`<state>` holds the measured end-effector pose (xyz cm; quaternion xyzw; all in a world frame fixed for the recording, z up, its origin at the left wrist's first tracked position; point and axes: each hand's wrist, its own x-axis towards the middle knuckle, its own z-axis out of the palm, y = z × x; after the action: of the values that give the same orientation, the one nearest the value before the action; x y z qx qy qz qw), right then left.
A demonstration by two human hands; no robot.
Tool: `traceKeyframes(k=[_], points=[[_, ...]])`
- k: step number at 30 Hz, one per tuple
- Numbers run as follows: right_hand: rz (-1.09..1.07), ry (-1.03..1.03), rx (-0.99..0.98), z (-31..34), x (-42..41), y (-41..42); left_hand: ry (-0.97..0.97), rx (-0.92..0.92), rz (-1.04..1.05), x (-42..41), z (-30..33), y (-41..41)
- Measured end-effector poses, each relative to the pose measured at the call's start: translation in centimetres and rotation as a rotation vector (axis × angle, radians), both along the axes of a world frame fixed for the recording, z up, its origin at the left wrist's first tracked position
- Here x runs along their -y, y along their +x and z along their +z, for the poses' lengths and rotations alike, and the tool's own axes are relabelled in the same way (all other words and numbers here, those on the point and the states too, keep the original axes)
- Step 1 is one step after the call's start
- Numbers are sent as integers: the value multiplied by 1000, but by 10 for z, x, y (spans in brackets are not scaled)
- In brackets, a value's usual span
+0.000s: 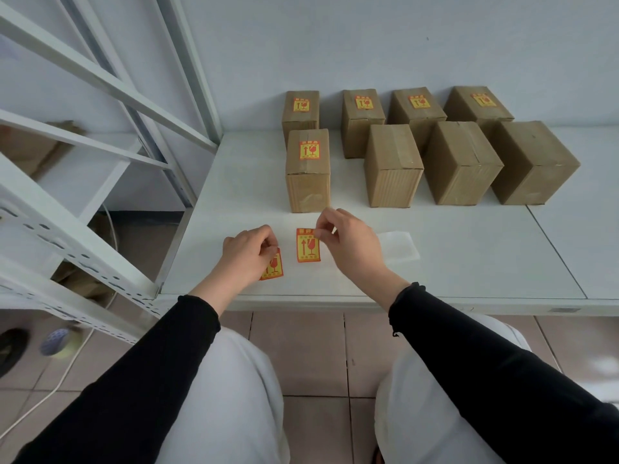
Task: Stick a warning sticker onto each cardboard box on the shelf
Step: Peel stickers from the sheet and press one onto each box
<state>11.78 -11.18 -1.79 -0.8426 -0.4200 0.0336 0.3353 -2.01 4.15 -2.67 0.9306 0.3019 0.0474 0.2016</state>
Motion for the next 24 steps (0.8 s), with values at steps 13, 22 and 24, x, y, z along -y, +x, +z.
traceKeyframes(k=[13,22,24], points=[[-34,198,200,78,31,50,-435,527,-35,57,78,44],[-100,210,211,103,55,97,-495,513,-106,72,99,103],[-123,203,179,108,54,115,-502,503,-122,75,106,122]])
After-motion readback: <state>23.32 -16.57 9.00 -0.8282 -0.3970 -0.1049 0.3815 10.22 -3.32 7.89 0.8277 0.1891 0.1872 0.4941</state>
